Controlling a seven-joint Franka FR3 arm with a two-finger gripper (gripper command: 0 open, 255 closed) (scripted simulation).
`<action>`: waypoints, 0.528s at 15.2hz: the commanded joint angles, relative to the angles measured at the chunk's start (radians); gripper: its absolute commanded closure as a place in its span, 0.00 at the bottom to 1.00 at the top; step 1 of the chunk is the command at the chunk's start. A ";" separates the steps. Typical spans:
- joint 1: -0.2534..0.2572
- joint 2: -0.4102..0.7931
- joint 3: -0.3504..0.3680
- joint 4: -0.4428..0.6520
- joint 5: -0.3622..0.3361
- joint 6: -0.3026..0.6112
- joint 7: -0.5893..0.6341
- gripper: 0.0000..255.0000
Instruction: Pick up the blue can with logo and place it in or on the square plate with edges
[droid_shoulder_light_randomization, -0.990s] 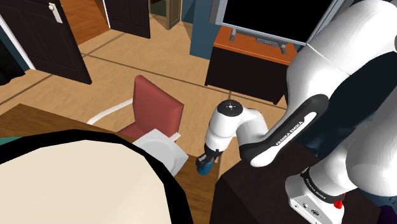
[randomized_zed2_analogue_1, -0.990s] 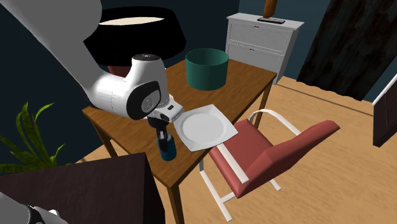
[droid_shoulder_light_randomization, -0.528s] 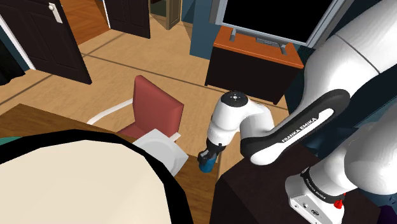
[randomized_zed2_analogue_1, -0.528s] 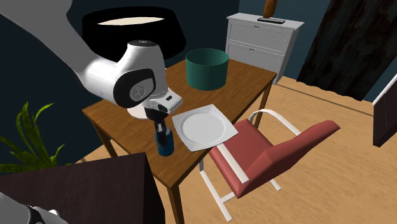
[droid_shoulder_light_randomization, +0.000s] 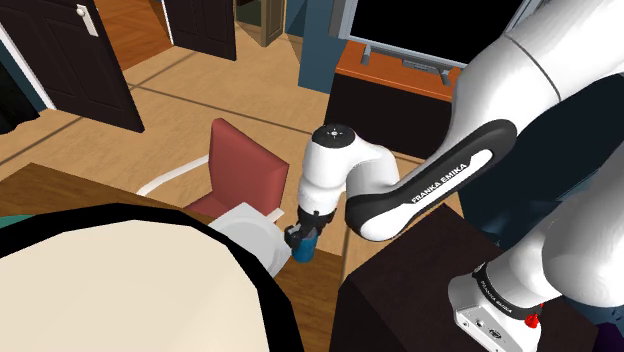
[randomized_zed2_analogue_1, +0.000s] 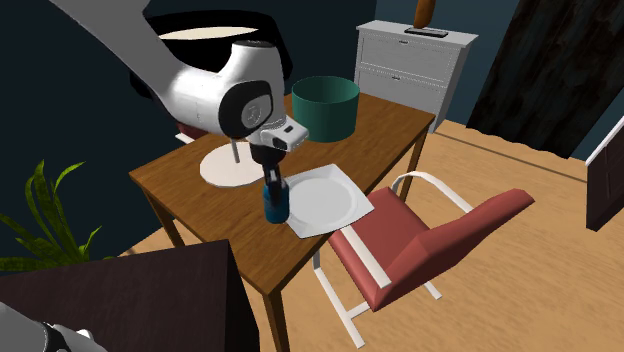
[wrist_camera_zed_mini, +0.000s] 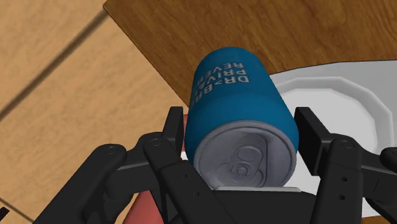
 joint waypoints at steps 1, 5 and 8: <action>0.019 0.051 -0.012 0.090 -0.029 -0.049 0.021 1.00; 0.066 0.165 -0.039 0.283 -0.076 -0.143 0.050 1.00; 0.105 0.254 -0.057 0.437 -0.100 -0.217 0.060 1.00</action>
